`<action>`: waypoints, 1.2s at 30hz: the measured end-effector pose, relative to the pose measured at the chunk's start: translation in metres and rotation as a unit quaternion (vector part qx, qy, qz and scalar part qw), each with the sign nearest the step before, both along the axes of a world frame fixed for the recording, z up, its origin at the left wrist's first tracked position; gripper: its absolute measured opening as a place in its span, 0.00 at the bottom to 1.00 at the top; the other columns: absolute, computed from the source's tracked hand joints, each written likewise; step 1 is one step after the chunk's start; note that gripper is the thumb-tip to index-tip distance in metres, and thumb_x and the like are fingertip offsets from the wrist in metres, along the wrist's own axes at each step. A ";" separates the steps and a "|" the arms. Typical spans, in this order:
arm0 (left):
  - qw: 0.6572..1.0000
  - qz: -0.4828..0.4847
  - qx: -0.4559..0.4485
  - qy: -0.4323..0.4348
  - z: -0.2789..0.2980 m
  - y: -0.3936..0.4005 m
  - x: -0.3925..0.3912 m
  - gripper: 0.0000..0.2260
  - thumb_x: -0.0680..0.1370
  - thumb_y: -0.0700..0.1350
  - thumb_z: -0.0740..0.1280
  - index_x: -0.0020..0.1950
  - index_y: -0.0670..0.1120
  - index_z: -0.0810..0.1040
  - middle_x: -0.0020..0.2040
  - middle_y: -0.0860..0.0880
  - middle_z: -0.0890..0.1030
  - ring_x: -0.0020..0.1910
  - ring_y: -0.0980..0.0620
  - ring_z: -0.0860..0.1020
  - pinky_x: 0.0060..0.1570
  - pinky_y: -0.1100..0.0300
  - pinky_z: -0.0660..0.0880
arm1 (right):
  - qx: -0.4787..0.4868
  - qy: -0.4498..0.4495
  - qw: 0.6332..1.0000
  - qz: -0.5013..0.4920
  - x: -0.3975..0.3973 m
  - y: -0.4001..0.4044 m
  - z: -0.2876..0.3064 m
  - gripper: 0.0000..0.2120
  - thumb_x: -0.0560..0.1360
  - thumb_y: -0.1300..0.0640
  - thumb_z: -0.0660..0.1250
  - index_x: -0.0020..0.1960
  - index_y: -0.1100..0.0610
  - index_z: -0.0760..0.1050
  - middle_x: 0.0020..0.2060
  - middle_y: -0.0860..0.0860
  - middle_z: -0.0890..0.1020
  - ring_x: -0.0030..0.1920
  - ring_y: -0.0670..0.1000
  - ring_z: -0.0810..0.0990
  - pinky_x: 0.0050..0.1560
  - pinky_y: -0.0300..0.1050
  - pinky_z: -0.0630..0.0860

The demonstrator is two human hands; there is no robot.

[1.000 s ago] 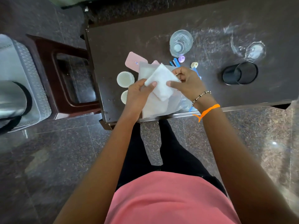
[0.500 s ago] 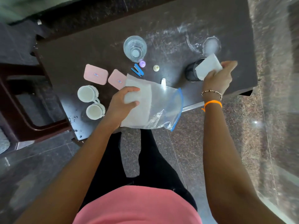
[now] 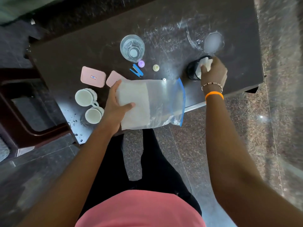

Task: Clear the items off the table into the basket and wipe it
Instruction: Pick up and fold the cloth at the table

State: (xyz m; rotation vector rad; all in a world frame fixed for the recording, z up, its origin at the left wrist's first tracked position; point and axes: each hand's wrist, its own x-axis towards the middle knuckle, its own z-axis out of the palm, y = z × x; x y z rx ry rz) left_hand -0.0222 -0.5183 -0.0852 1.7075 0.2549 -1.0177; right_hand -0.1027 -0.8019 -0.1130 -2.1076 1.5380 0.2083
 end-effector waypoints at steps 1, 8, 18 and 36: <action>0.999 0.039 -0.003 0.011 -0.001 0.002 0.000 0.36 0.69 0.30 0.70 0.70 0.54 0.62 0.69 0.49 0.68 0.66 0.49 0.70 0.65 0.47 0.71 | -0.010 -0.032 0.999 -0.006 -0.005 0.009 0.003 0.19 0.76 0.52 0.61 0.65 0.58 0.70 0.62 0.58 0.77 0.62 0.59 0.74 0.59 0.50 0.70; 0.950 0.288 -0.081 0.086 -0.001 0.005 -0.009 0.28 0.71 0.24 0.63 0.67 0.42 0.63 0.57 0.46 0.76 0.54 0.50 0.77 0.54 0.50 0.77 | 0.319 -0.217 0.838 -0.385 -0.019 0.125 0.010 0.09 0.79 0.47 0.57 0.46 0.52 0.67 0.45 0.53 0.75 0.40 0.52 0.71 0.38 0.43 0.66; 0.961 0.211 0.038 0.175 0.003 0.077 -0.007 0.12 0.80 0.50 0.59 0.62 0.50 0.70 0.49 0.51 0.80 0.46 0.52 0.79 0.50 0.48 0.76 | 0.396 -0.259 0.843 -0.254 -0.004 0.190 0.002 0.21 0.72 0.72 0.60 0.56 0.54 0.58 0.52 0.57 0.73 0.52 0.55 0.73 0.54 0.57 0.74; 0.996 -0.043 0.065 0.033 -0.012 0.115 -0.006 0.26 0.75 0.29 0.63 0.55 0.60 0.63 0.42 0.52 0.83 0.38 0.59 0.83 0.33 0.65 0.79 | 0.368 -0.195 0.909 0.024 -0.029 0.195 -0.010 0.06 0.72 0.69 0.66 0.48 0.61 0.75 0.33 0.41 0.69 0.31 0.35 0.70 0.35 0.26 0.66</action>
